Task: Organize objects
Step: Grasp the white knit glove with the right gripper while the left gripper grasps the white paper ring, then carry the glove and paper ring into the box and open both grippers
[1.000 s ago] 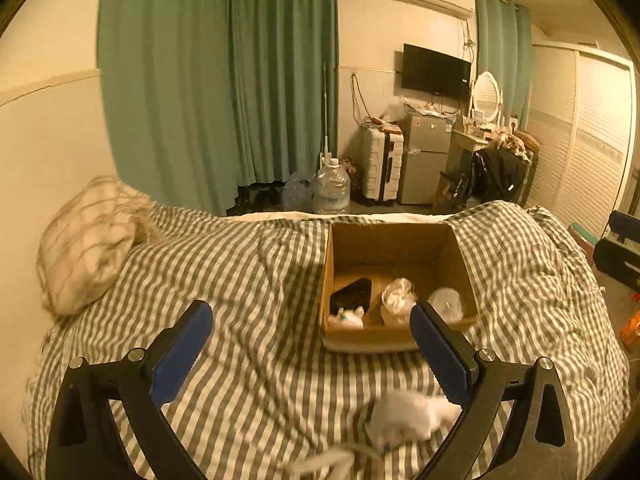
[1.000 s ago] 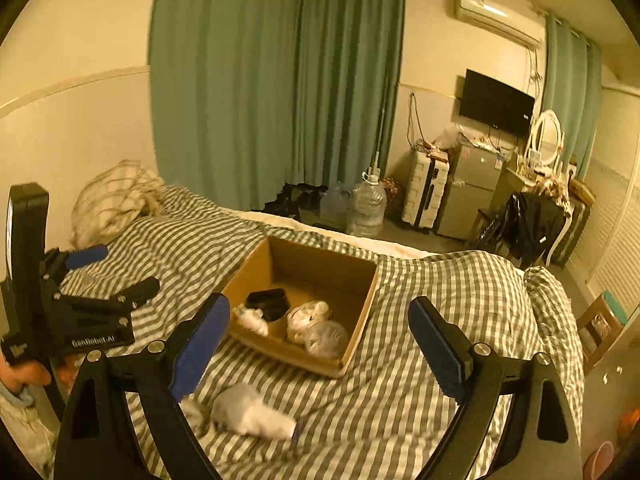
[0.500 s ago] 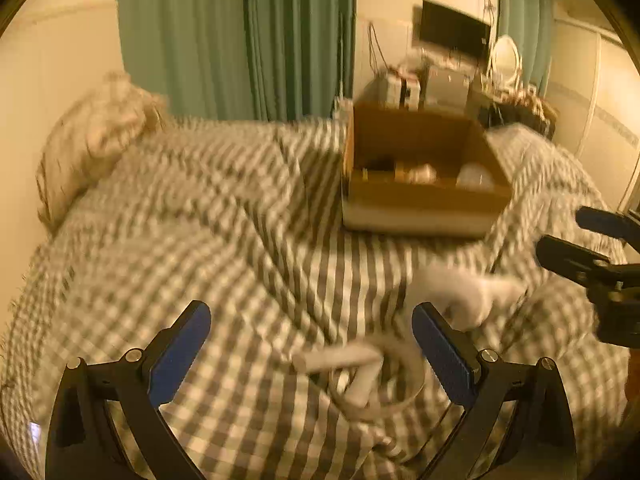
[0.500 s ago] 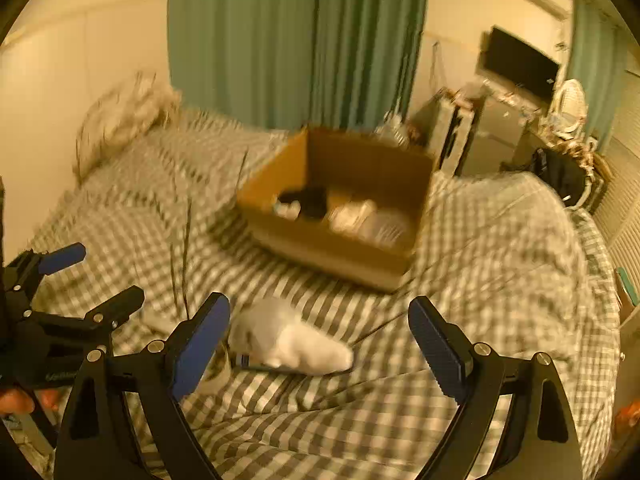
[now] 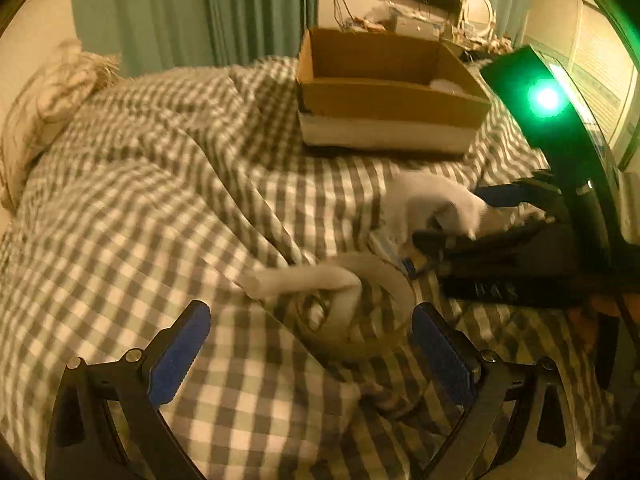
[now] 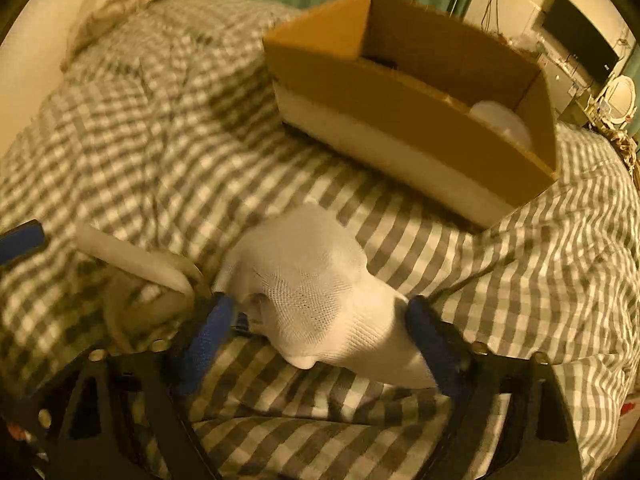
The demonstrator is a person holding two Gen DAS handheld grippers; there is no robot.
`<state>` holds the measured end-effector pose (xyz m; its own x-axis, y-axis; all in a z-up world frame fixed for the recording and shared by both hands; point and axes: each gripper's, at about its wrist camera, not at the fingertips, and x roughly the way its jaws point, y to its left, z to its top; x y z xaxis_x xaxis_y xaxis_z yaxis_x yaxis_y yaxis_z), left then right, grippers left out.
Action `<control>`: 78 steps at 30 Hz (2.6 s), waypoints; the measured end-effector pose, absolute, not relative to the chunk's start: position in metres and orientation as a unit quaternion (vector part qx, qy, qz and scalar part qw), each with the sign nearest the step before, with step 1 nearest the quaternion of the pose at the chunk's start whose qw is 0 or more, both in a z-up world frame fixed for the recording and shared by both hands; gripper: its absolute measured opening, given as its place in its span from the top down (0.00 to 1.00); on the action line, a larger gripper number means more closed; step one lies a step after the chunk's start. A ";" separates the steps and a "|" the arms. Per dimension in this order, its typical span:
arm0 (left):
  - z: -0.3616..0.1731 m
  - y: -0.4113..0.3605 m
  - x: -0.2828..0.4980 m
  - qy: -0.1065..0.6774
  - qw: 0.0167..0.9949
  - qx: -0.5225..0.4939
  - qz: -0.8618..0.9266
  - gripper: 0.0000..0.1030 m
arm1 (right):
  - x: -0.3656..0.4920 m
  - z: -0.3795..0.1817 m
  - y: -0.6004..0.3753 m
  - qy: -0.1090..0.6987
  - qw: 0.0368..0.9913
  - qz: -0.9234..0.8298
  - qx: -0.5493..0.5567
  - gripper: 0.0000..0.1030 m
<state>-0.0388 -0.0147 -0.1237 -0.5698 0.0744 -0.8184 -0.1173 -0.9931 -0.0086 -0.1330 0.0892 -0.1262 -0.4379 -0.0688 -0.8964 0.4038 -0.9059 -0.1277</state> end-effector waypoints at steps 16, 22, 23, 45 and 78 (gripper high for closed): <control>-0.177 0.020 -0.087 0.018 0.065 -0.538 0.840 0.17 | -0.098 -0.067 0.145 0.081 0.137 -0.887 0.434 0.62; -0.161 0.013 -0.078 0.006 0.054 -0.509 0.859 0.17 | -0.094 -0.066 0.147 0.077 0.143 -0.889 0.428 0.62; -0.155 0.013 -0.075 0.007 0.052 -0.498 0.865 0.17 | -0.092 -0.065 0.148 0.077 0.143 -0.890 0.427 0.62; 0.048 0.014 -0.082 0.029 0.063 -0.309 0.949 0.17 | -0.049 0.075 0.158 0.073 0.127 -0.941 0.305 0.62; -0.042 0.045 -0.287 0.026 0.091 -0.350 0.932 0.12 | -0.288 0.020 0.170 0.044 0.095 -0.933 0.344 0.42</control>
